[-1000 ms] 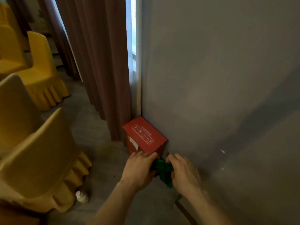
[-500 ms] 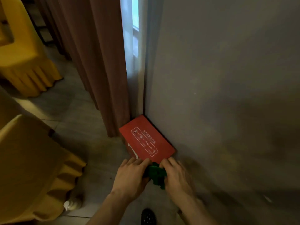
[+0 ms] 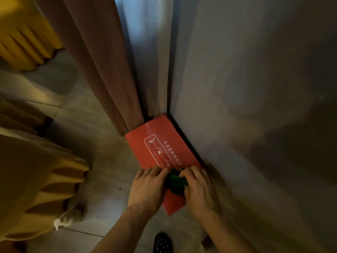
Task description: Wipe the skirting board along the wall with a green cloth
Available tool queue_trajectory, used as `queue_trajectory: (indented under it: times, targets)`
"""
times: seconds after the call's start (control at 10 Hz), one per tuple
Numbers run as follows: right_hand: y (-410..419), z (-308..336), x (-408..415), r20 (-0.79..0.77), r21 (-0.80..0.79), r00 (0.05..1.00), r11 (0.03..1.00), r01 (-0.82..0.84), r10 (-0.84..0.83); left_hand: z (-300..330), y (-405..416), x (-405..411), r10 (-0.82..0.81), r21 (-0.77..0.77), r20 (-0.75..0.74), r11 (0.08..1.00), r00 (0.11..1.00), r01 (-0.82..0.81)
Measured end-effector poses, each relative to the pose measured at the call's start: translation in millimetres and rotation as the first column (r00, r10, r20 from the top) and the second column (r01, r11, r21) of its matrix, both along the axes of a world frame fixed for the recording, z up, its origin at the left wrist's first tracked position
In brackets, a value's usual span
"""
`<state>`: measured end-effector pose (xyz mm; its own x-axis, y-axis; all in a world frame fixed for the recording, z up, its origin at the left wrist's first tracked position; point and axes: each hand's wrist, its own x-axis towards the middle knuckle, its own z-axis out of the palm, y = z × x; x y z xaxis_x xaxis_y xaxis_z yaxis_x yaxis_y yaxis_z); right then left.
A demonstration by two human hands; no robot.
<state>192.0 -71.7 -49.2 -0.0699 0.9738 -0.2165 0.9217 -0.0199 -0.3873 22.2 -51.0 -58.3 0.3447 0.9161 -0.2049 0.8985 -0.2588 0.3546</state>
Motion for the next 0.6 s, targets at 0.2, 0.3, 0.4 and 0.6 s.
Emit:
queue_trajectory:
  times: [0.2,0.3,0.4,0.6]
  targets:
    - [-10,-58,15,0.067,-0.152,0.995,0.986,-0.065,0.076,-51,-8,2,-0.054,-0.157,-0.065,0.987,0.996,0.043]
    - [-21,-71,21,0.117,-0.197,0.985,0.975,-0.102,0.127,-59,-16,4,-0.110,-0.227,-0.119,0.970,0.987,0.081]
    - [-24,-73,21,0.140,-0.197,0.979,0.973,-0.120,0.148,-61,-15,4,-0.124,-0.258,-0.150,0.963,0.981,0.083]
    - [-30,-43,19,0.151,-0.180,0.981,0.979,-0.095,0.123,-33,-26,-9,-0.132,-0.210,-0.169,0.973,0.977,0.095]
